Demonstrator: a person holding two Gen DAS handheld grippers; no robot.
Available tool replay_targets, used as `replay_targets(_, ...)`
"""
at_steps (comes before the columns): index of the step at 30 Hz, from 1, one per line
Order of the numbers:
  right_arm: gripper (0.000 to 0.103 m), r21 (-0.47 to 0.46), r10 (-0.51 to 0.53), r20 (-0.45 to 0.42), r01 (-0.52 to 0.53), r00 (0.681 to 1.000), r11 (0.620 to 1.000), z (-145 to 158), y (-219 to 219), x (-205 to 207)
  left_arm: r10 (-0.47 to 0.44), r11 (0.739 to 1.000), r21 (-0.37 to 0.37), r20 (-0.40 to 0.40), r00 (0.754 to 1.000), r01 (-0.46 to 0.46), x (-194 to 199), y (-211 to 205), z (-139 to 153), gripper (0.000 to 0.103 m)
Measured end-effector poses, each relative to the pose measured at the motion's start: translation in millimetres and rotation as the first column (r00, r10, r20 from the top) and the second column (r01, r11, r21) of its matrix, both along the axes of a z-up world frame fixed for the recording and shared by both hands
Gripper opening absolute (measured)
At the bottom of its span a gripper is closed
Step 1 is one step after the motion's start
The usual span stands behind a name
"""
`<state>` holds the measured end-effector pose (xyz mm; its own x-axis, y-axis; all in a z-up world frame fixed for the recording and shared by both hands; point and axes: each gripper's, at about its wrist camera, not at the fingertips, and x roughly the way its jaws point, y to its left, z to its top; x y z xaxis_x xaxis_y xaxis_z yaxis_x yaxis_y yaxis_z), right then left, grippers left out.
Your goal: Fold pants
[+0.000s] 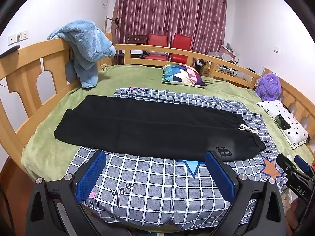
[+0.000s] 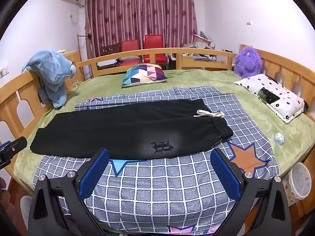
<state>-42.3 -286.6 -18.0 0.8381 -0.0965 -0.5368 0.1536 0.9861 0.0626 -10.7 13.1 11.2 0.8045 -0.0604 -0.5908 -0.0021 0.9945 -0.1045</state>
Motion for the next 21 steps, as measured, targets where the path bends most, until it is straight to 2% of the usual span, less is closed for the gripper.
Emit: replay_targets(21,0.101,-0.007,-0.015,0.014,0.015,1.0,1.0,1.4,-2.4,-4.9,-0.001,1.0,-0.008,-0.01,1.0,0.001,-3.2,-5.5,0.2,0.102)
